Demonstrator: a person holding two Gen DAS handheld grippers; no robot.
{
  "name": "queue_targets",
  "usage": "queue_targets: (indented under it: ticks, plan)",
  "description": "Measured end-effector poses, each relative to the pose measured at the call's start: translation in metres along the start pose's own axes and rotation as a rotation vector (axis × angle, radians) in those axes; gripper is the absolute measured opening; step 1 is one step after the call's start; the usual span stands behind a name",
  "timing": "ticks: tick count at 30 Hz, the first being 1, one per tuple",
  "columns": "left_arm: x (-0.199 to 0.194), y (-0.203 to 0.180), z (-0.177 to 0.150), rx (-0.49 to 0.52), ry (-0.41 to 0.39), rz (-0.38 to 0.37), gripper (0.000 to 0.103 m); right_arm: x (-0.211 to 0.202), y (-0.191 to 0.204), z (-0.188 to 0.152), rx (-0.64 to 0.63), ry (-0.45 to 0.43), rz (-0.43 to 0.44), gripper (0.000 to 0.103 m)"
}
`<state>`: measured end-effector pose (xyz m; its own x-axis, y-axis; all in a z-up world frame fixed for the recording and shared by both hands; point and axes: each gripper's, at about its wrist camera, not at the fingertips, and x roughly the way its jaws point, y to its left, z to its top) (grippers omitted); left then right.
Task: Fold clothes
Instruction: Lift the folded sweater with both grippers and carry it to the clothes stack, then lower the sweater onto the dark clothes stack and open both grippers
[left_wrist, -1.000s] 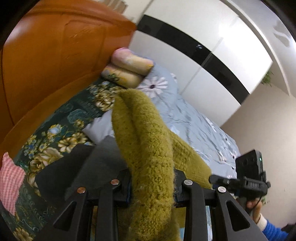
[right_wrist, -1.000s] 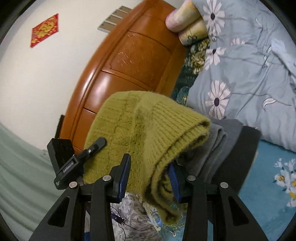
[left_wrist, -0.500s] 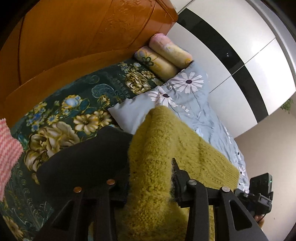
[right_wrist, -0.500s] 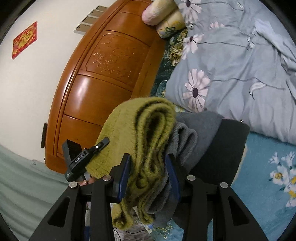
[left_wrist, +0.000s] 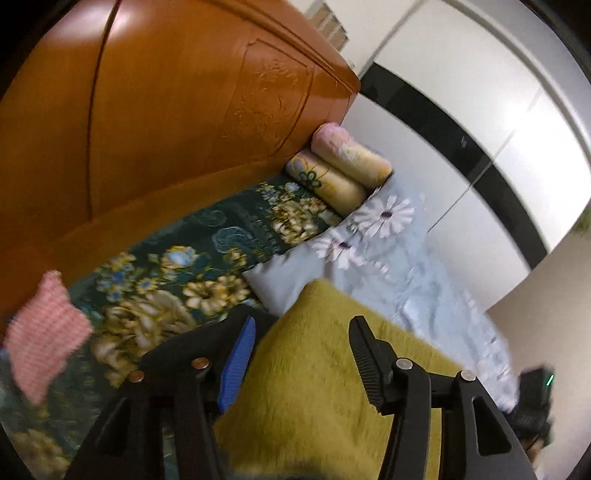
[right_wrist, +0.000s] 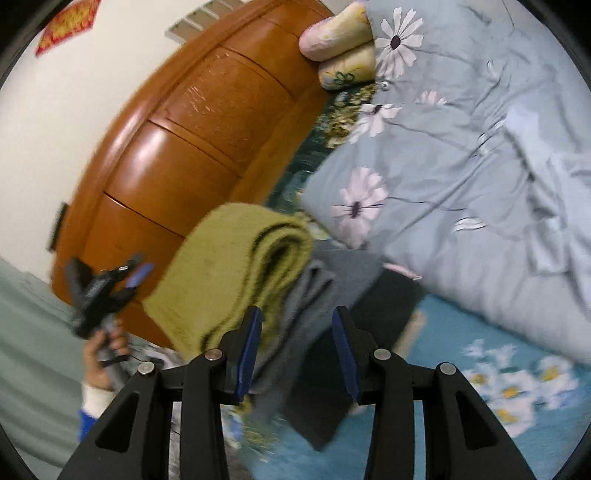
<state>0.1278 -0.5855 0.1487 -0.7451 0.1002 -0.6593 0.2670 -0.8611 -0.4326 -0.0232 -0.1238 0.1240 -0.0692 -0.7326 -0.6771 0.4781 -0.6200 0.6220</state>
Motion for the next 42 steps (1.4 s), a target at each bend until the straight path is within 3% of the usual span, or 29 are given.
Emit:
queue_targets:
  ticks: [3,7,10,13,18,26,31,34,39,42]
  plan:
    - [-0.013,-0.022,-0.018,0.104,-0.004,0.019,0.058,-0.007,0.013,0.014,-0.067,-0.024,-0.078,0.042]
    - [-0.015,-0.043,-0.036,0.213,-0.015,0.021,0.058,-0.004,0.058,0.031,-0.183,-0.074,-0.101,0.044]
    - [0.001,-0.046,-0.047,0.252,0.02,0.069,0.058,0.017,0.094,0.029,-0.334,-0.051,-0.105,0.049]
    - [0.015,-0.038,-0.059,0.251,0.044,0.09,0.058,0.038,0.104,0.02,-0.411,-0.023,-0.133,0.049]
    - [0.03,-0.013,-0.071,0.188,0.045,0.054,0.058,0.062,0.085,-0.002,-0.439,0.004,-0.186,0.049]
    - [0.043,-0.012,-0.086,0.187,0.02,0.054,0.06,0.064,0.047,-0.003,-0.269,-0.013,-0.093,0.056]
    - [0.021,-0.028,-0.087,0.202,-0.019,0.08,0.063,0.043,0.056,-0.012,-0.284,-0.037,-0.085,0.056]
    - [0.0,-0.04,-0.097,0.208,-0.055,0.059,0.066,0.026,0.061,-0.022,-0.309,-0.05,-0.07,0.056]
    - [-0.02,-0.043,-0.122,0.168,-0.092,0.075,0.072,0.018,0.063,-0.055,-0.355,-0.001,-0.093,0.057]
    - [-0.019,-0.04,-0.142,0.13,-0.07,0.084,0.08,0.019,0.063,-0.078,-0.388,0.041,-0.107,0.062]
